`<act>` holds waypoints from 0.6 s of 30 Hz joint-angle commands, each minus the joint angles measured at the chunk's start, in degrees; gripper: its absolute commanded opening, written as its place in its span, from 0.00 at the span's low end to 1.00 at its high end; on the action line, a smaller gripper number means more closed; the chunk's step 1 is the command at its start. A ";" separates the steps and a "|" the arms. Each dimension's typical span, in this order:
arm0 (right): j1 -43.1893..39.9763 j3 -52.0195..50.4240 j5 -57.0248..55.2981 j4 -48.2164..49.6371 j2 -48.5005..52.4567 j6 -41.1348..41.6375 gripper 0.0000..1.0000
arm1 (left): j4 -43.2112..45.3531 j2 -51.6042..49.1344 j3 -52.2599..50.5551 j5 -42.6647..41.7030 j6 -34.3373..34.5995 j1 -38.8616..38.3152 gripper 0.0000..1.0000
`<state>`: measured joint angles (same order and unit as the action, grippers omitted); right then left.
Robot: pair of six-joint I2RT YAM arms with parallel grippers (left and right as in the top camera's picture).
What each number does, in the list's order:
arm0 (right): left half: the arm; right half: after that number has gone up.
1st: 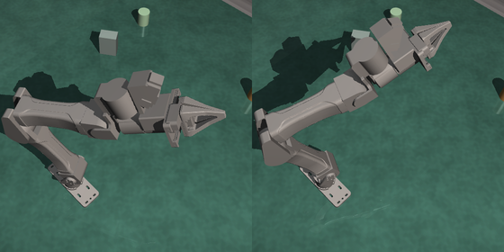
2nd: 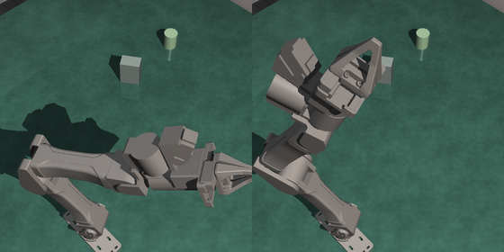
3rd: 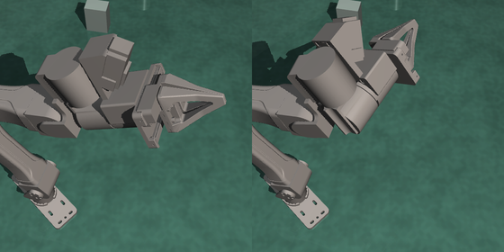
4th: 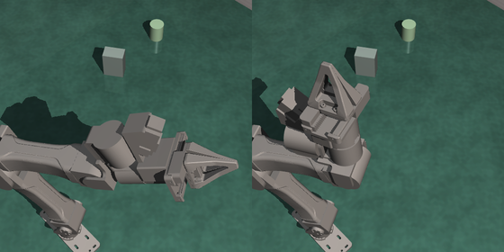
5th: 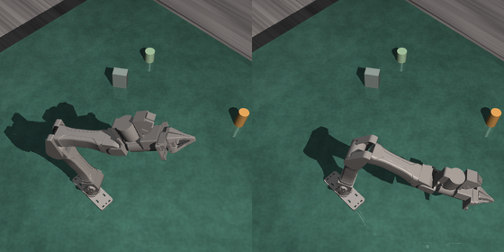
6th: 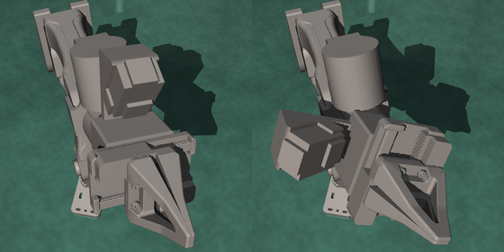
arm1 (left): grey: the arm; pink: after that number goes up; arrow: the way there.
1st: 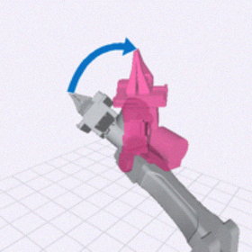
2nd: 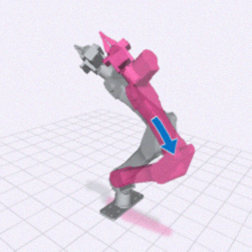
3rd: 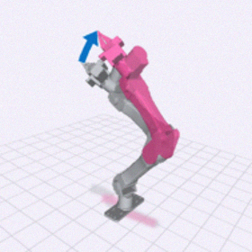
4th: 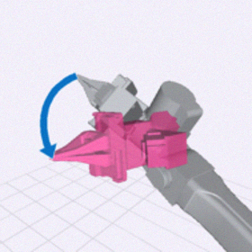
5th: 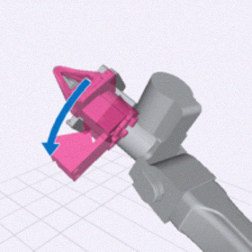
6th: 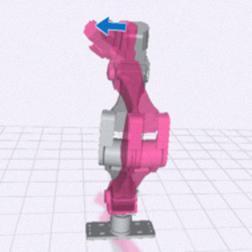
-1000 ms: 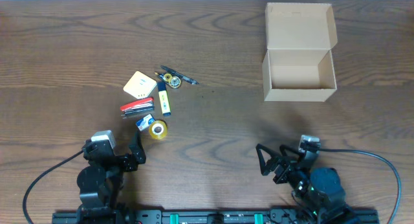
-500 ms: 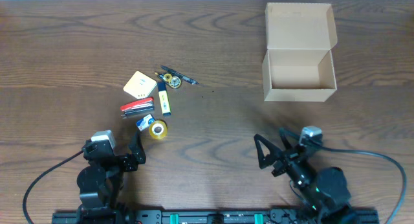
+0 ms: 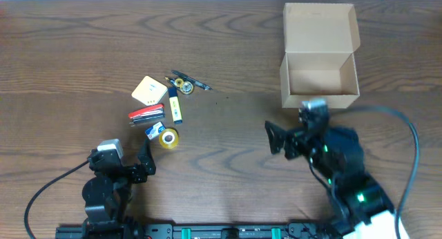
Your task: Pack container
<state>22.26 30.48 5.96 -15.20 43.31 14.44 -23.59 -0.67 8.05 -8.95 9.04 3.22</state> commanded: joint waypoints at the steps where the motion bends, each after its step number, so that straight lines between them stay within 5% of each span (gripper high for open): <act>1: -0.94 6.16 -0.20 -1.03 7.43 -6.08 0.99 | -0.09 0.44 -1.14 0.50 -0.02 0.09 0.95; 18: -2.78 29.55 -13.51 -6.69 33.51 -15.80 0.99 | -0.09 0.44 -1.14 0.50 -0.02 0.09 0.95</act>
<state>20.93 57.54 -5.23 -21.89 75.59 1.13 -23.57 -0.67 8.05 -8.95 9.04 3.22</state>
